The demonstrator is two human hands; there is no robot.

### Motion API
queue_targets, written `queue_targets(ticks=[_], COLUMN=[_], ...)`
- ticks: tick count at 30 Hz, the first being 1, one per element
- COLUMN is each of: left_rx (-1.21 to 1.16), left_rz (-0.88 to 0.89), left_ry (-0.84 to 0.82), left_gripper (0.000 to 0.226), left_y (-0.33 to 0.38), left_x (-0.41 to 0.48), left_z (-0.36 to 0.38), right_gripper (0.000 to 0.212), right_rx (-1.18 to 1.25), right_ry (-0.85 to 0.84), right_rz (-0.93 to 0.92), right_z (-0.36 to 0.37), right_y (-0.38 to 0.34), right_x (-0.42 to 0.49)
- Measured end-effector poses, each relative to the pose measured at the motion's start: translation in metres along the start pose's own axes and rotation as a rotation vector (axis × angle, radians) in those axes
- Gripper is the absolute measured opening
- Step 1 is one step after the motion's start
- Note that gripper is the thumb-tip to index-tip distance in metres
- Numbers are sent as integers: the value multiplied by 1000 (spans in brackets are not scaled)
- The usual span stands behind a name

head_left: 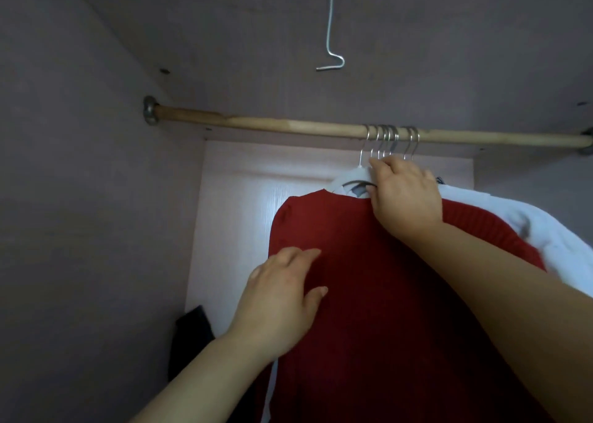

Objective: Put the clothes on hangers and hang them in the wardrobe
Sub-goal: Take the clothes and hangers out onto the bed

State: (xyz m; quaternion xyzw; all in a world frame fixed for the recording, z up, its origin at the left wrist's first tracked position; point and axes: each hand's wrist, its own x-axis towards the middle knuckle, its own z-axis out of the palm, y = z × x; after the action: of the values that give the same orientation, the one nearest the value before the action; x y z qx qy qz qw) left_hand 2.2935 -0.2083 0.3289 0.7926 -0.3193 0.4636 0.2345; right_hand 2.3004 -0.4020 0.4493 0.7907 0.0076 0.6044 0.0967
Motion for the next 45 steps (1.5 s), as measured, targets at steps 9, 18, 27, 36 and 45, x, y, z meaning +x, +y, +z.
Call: queue_targets(ticks=[9, 18, 27, 36, 45], left_rx=[89, 205, 321, 727, 1216], left_rz=[-81, -104, -370, -737, -827], left_ry=[1, 258, 340, 276, 330], left_gripper=[53, 53, 62, 42, 25], left_y=[-17, -5, 10, 77, 201], left_x=[5, 16, -87, -256, -369], left_z=[-7, -31, -70, -124, -195], right_gripper=[22, 31, 29, 27, 30], right_rx=[-99, 165, 629, 1235, 1877], right_ry=[20, 183, 358, 275, 144], right_rz=[-131, -248, -562, -640, -707], right_z=[18, -11, -30, -54, -154], right_y=[21, -1, -87, -182, -261], right_x=[37, 29, -99, -216, -316])
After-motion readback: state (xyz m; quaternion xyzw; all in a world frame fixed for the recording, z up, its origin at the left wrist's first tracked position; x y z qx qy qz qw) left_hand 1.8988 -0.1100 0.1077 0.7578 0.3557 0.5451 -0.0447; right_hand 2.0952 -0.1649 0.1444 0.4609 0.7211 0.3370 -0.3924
